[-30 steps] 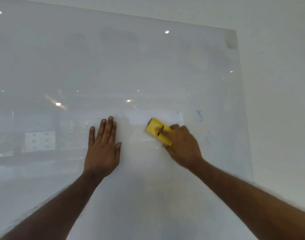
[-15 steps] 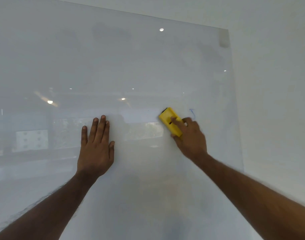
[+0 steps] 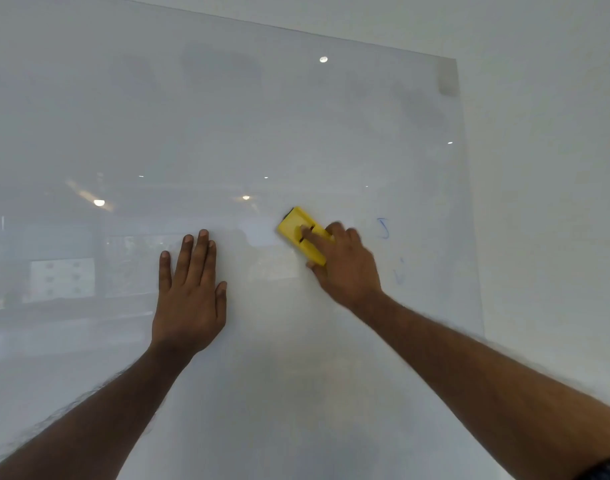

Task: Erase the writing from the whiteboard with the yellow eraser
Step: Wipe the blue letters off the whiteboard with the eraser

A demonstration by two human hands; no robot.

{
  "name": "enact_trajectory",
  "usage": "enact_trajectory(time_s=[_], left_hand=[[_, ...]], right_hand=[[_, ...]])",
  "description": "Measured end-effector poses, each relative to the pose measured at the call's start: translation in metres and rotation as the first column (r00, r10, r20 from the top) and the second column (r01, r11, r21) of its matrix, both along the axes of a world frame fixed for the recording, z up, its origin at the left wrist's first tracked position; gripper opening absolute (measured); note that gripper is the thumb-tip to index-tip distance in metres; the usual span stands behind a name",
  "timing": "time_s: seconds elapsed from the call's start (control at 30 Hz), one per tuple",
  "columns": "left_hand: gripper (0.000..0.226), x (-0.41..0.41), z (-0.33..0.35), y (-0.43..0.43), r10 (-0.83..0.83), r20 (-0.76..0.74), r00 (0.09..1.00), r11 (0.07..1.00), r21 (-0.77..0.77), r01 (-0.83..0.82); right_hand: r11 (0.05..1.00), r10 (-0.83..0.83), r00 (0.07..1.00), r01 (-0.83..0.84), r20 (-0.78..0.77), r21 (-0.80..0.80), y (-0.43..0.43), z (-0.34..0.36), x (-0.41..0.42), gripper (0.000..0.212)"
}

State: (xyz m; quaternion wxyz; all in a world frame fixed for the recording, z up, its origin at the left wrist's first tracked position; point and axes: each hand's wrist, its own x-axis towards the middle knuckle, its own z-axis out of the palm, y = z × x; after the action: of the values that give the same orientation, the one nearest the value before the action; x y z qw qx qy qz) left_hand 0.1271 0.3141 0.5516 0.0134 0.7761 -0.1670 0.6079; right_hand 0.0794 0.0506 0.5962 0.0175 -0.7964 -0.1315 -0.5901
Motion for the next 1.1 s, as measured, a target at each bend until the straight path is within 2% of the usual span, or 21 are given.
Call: enact_trajectory(time_s=[0.1,0.17,0.2,0.27,0.3,0.37,0.43,0.5,0.6,0.67,0.73,0.83,0.9,1.0,1.1], left_hand=[[0.065,0.002,0.000,0.000,0.006,0.014,1.000,1.000,0.002,-0.006],[0.065,0.001,-0.001,0.001,-0.016,0.003,1.000,1.000,-0.004,0.016],[0.065,0.001,0.000,0.002,-0.026,0.005,1.000,1.000,-0.002,0.026],[0.064,0.002,0.000,0.004,-0.046,0.006,0.999,0.999,0.017,0.046],[0.063,0.002,0.000,0.004,-0.055,0.016,0.998,0.998,0.021,0.054],[0.062,0.004,-0.002,0.003,-0.045,0.044,0.998,0.999,0.027,0.044],[0.061,0.007,-0.001,-0.003,-0.037,0.063,0.997,0.999,0.030,0.035],[0.061,0.008,0.000,-0.009,-0.033,0.069,0.997,0.999,0.015,0.032],[0.062,0.007,-0.001,-0.017,-0.053,0.073,0.996,0.999,-0.010,0.054],[0.062,0.006,0.000,-0.018,-0.067,0.076,0.995,0.998,0.017,0.066],[0.062,0.005,0.002,-0.025,-0.078,0.074,0.994,0.994,0.077,0.073],[0.061,0.005,0.004,-0.033,-0.085,0.048,0.995,0.992,0.092,0.080],[0.061,0.006,0.003,-0.037,-0.091,0.037,0.995,0.992,0.088,0.088],[0.060,0.007,-0.002,-0.043,-0.098,0.049,0.994,0.989,0.118,0.091],[0.059,0.009,-0.006,-0.049,-0.099,0.064,0.993,0.986,0.143,0.089]], right_hand=[[0.963,0.074,0.995,-0.089,-0.067,-0.254,-0.002,-0.044,-0.003,0.059],[0.942,0.051,0.996,-0.072,-0.071,-0.329,-0.019,-0.050,-0.004,0.057],[0.960,0.033,0.998,-0.047,-0.057,-0.277,-0.028,-0.041,-0.003,0.056],[0.999,-0.039,0.999,0.038,-0.027,-0.036,-0.050,-0.016,0.000,0.054],[0.994,-0.074,0.997,0.075,-0.011,0.076,-0.062,-0.003,0.002,0.055],[0.977,-0.101,0.995,0.098,0.008,0.188,-0.077,0.008,0.006,0.057],[0.974,-0.115,0.993,0.111,0.010,0.197,-0.079,-0.005,0.006,0.057],[0.986,-0.094,0.996,0.093,0.001,0.136,-0.071,-0.037,0.003,0.058],[0.996,-0.005,0.999,0.001,-0.039,-0.093,-0.066,-0.091,-0.002,0.062],[0.976,0.011,0.998,-0.023,-0.057,-0.218,-0.072,-0.101,-0.002,0.063],[0.984,-0.022,0.998,0.013,-0.051,-0.176,-0.087,-0.085,-0.002,0.060],[0.987,-0.075,0.997,0.077,-0.017,0.142,-0.106,-0.047,-0.001,0.056],[0.966,-0.076,0.997,0.071,0.008,0.248,-0.111,-0.040,0.004,0.056],[0.975,-0.056,0.998,0.049,0.026,0.218,-0.098,-0.063,0.006,0.057],[1.000,-0.005,1.000,0.004,0.022,0.019,-0.088,-0.099,0.005,0.058]])
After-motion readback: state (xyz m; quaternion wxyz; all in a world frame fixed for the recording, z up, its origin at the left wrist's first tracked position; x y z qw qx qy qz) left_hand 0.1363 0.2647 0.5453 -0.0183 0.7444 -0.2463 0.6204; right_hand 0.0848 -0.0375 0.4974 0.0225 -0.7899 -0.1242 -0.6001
